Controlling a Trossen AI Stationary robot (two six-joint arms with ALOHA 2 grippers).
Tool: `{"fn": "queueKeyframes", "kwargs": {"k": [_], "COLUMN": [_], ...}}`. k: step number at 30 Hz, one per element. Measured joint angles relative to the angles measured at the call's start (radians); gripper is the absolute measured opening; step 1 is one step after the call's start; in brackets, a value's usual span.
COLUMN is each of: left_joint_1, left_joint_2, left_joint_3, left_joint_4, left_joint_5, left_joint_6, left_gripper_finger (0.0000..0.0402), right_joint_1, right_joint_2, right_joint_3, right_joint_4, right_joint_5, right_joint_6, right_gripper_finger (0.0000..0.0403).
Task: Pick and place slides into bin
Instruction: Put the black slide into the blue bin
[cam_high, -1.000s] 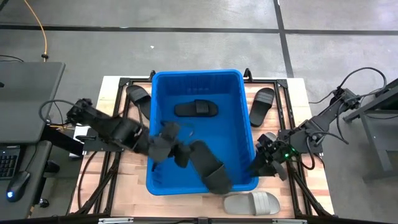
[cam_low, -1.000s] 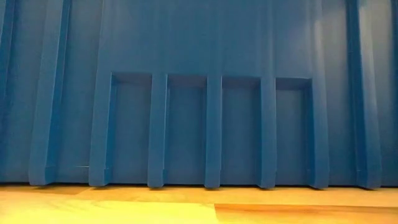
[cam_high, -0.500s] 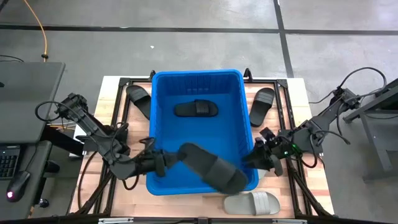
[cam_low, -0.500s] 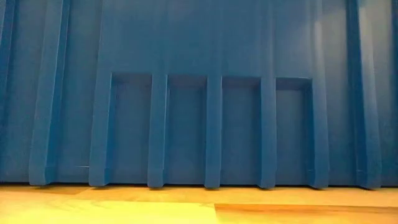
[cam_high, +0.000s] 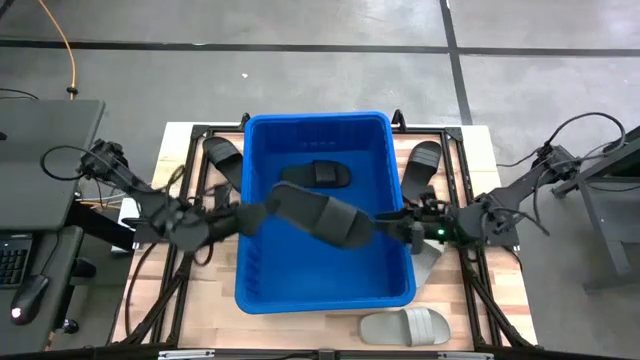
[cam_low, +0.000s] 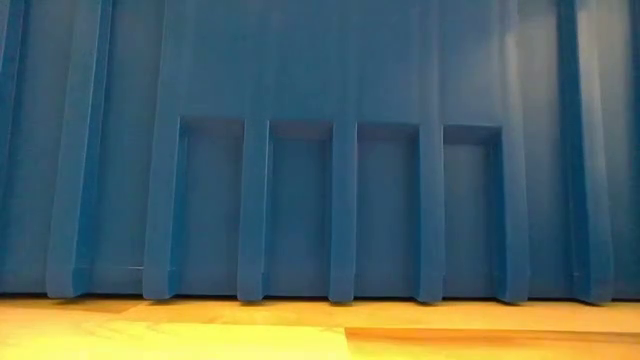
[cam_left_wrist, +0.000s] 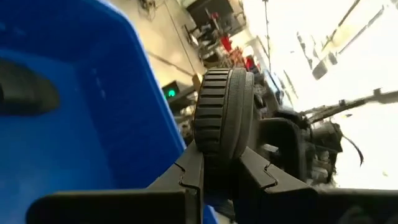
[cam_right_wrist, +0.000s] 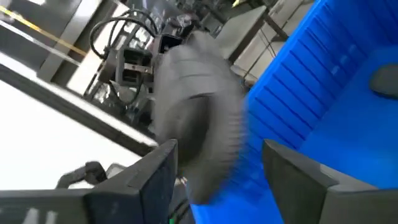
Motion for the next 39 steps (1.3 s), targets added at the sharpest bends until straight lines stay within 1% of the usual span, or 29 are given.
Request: {"fn": "queueKeyframes", "kwargs": {"k": [5, 9, 12, 14, 15, 17, 19, 20, 21, 27, 29, 32, 34, 35, 37, 39], "left_joint_1": [0.068, 0.142, 0.196, 0.226, 0.239, 0.257, 0.268, 0.273, 0.280, 0.291, 0.290, 0.291, 0.309, 0.322, 0.346, 0.364], "left_joint_2": [-0.050, -0.082, -0.091, -0.090, -0.087, -0.083, -0.082, -0.084, -0.085, -0.103, -0.122, -0.158, -0.206, -0.227, -0.259, -0.294], "left_joint_3": [-0.003, -0.003, -0.003, -0.003, -0.003, -0.003, -0.003, -0.003, -0.003, -0.001, -0.001, -0.001, -0.003, 0.001, -0.002, -0.005], "left_joint_4": [0.006, 0.000, -0.002, -0.001, -0.001, -0.002, -0.005, -0.008, -0.013, -0.105, -0.159, -0.246, -0.327, -0.349, -0.450, -0.494], "left_joint_5": [0.039, 0.136, 0.208, 0.255, 0.277, 0.305, 0.322, 0.328, 0.334, 0.366, 0.404, 0.432, 0.416, 0.422, 0.428, 0.442], "left_joint_6": [0.095, 0.157, 0.180, 0.179, 0.179, 0.179, 0.184, 0.186, 0.187, 0.169, 0.148, 0.137, 0.158, 0.160, 0.142, 0.128], "left_gripper_finger": [0.0034, 0.0034, 0.0034, 0.0034, 0.0034, 0.0034, 0.0035, 0.0038, 0.0042, 0.0054, 0.0059, 0.0080, 0.0098, 0.0107, 0.0122, 0.0135], "right_joint_1": [-0.054, -0.093, -0.133, -0.162, -0.178, -0.206, -0.231, -0.239, -0.249, -0.306, -0.324, -0.357, -0.385, -0.396, -0.421, -0.453], "right_joint_2": [0.051, 0.074, 0.086, 0.088, 0.091, 0.094, 0.094, 0.093, 0.093, 0.071, 0.055, 0.034, 0.014, 0.009, 0.008, 0.014], "right_joint_3": [0.000, 0.000, 0.000, 0.000, 0.000, 0.000, 0.000, 0.000, 0.000, 0.000, 0.000, -0.001, -0.002, 0.004, 0.003, -0.002], "right_joint_4": [0.070, 0.122, 0.139, 0.139, 0.139, 0.136, 0.134, 0.132, 0.132, 0.094, 0.069, 0.037, 0.019, 0.033, 0.008, -0.001], "right_joint_5": [-0.003, -0.015, -0.046, -0.082, -0.104, -0.153, -0.187, -0.195, -0.201, -0.279, -0.316, -0.355, -0.327, -0.335, -0.349, -0.422], "right_joint_6": [-0.006, -0.020, -0.014, 0.019, 0.031, 0.055, 0.065, 0.065, 0.066, 0.095, 0.112, 0.113, 0.130, 0.135, 0.138, 0.144], "right_gripper_finger": [0.0254, 0.0269, 0.0266, 0.0246, 0.0226, 0.0162, 0.0071, 0.0039, 0.0026, 0.0016, 0.0016, 0.0015, 0.0015, 0.0015, 0.0015, 0.0015]}}
